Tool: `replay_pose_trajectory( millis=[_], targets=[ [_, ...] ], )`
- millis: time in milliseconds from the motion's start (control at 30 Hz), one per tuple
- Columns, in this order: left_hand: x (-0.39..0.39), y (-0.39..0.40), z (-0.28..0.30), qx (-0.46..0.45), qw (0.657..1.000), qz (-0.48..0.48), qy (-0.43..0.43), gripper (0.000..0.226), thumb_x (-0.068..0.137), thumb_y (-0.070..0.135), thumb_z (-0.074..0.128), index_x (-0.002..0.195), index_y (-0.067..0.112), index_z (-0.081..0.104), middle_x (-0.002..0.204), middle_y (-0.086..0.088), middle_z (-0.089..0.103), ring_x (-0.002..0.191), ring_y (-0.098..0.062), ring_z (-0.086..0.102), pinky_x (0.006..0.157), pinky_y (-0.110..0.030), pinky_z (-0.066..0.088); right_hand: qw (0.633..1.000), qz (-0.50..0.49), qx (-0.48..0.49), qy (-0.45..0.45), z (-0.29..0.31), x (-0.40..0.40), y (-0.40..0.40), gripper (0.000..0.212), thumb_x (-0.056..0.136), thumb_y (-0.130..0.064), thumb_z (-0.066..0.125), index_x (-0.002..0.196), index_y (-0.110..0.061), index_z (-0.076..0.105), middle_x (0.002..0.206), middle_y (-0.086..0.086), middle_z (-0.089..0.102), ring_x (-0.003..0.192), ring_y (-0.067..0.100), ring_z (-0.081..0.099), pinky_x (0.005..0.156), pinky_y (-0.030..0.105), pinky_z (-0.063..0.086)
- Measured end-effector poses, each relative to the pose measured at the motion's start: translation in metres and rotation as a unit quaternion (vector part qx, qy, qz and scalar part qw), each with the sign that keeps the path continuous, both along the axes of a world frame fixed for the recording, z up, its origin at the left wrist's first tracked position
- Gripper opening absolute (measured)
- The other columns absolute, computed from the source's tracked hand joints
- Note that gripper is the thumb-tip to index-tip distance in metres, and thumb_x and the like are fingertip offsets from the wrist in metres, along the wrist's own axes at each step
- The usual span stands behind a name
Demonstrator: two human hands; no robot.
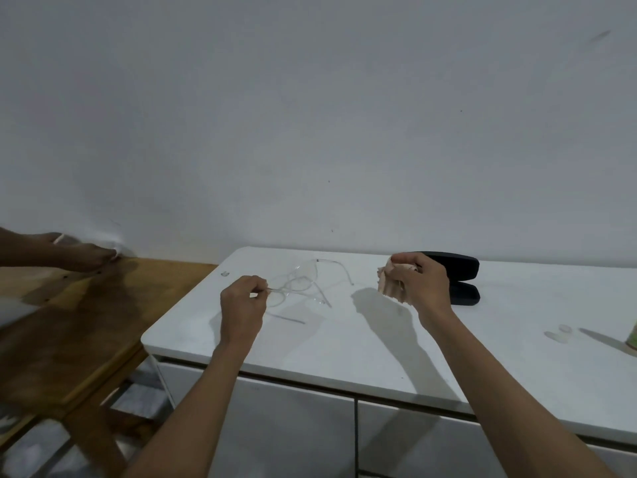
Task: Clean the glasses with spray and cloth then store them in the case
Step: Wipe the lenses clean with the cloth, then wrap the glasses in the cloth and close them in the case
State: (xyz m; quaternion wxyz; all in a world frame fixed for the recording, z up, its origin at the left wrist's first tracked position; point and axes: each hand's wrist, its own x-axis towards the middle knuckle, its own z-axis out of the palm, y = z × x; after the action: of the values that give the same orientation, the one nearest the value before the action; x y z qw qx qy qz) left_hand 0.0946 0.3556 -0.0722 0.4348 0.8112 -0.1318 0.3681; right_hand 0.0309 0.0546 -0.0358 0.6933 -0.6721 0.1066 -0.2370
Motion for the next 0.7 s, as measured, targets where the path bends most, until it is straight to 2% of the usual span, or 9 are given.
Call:
replay_pose_trajectory(
  millis=[67, 233, 300, 400, 533, 600, 700],
  targets=[
    [0.0, 0.003, -0.003, 0.026, 1.0, -0.007, -0.001, 0.018, 0.074, -0.018, 0.075, 0.083, -0.002, 0.075, 0.085, -0.011, 0.075, 0.075, -0.025, 0.071, 0.074, -0.036, 0.059, 1.0, -0.006, 0.006, -0.005, -0.002, 0.002, -0.001, 0.026, 0.072, -0.015, 0.076, 0.094, -0.028, 0.074, 0.096, 0.009, 0.08, 0.094, 0.031, 0.077, 0.078, 0.05, 0.061],
    [0.0, 0.01, -0.009, 0.081, 0.997, -0.015, 0.009, 0.021, 0.077, -0.018, 0.071, 0.087, 0.0, 0.073, 0.091, -0.01, 0.074, 0.078, -0.026, 0.07, 0.073, -0.04, 0.061, 1.0, 0.0, -0.009, 0.001, -0.003, 0.004, 0.0, 0.036, 0.073, -0.016, 0.076, 0.103, -0.032, 0.068, 0.107, 0.008, 0.075, 0.099, 0.028, 0.075, 0.084, 0.044, 0.061],
    [-0.001, 0.011, -0.009, 0.1, 0.995, -0.012, 0.014, 0.021, 0.079, -0.017, 0.071, 0.09, 0.001, 0.072, 0.092, -0.01, 0.074, 0.078, -0.026, 0.07, 0.073, -0.04, 0.061, 1.0, 0.006, -0.011, 0.007, -0.003, 0.005, 0.001, 0.027, 0.077, -0.013, 0.077, 0.102, -0.023, 0.072, 0.103, 0.008, 0.077, 0.096, 0.027, 0.075, 0.076, 0.039, 0.059],
    [-0.004, 0.012, -0.009, 0.114, 0.993, -0.016, 0.019, 0.021, 0.08, -0.016, 0.07, 0.091, 0.002, 0.071, 0.093, -0.008, 0.074, 0.079, -0.025, 0.07, 0.075, -0.038, 0.06, 0.999, 0.007, -0.033, 0.006, -0.002, 0.004, 0.003, 0.007, 0.079, -0.016, 0.073, 0.084, -0.016, 0.077, 0.088, 0.01, 0.079, 0.077, 0.027, 0.072, 0.061, 0.032, 0.046],
    [-0.006, 0.015, -0.009, 0.13, 0.991, -0.019, 0.026, 0.021, 0.081, -0.013, 0.07, 0.096, 0.003, 0.072, 0.096, -0.009, 0.074, 0.083, -0.027, 0.071, 0.079, -0.031, 0.056, 0.999, 0.009, -0.037, -0.001, 0.002, 0.001, 0.004, 0.005, 0.084, -0.019, 0.076, 0.086, -0.016, 0.079, 0.086, 0.008, 0.08, 0.065, 0.021, 0.066, 0.056, 0.027, 0.043],
    [-0.009, 0.017, -0.008, 0.144, 0.989, -0.023, 0.024, 0.025, 0.081, -0.014, 0.07, 0.098, 0.004, 0.072, 0.098, -0.009, 0.074, 0.085, -0.027, 0.071, 0.081, -0.032, 0.057, 0.999, 0.006, -0.039, -0.007, 0.007, -0.003, 0.006, 0.004, 0.084, -0.019, 0.076, 0.085, -0.016, 0.079, 0.082, 0.008, 0.079, 0.064, 0.022, 0.065, 0.055, 0.027, 0.043],
    [-0.015, 0.02, -0.006, 0.156, 0.987, -0.029, 0.01, 0.036, 0.082, -0.014, 0.066, 0.111, 0.007, 0.07, 0.116, -0.009, 0.071, 0.102, -0.027, 0.069, 0.089, -0.037, 0.059, 0.999, 0.017, -0.038, -0.02, 0.015, -0.011, 0.008, 0.006, 0.087, -0.014, 0.072, 0.085, -0.011, 0.076, 0.07, 0.017, 0.074, 0.059, 0.028, 0.063, 0.053, 0.03, 0.042]
  ],
)
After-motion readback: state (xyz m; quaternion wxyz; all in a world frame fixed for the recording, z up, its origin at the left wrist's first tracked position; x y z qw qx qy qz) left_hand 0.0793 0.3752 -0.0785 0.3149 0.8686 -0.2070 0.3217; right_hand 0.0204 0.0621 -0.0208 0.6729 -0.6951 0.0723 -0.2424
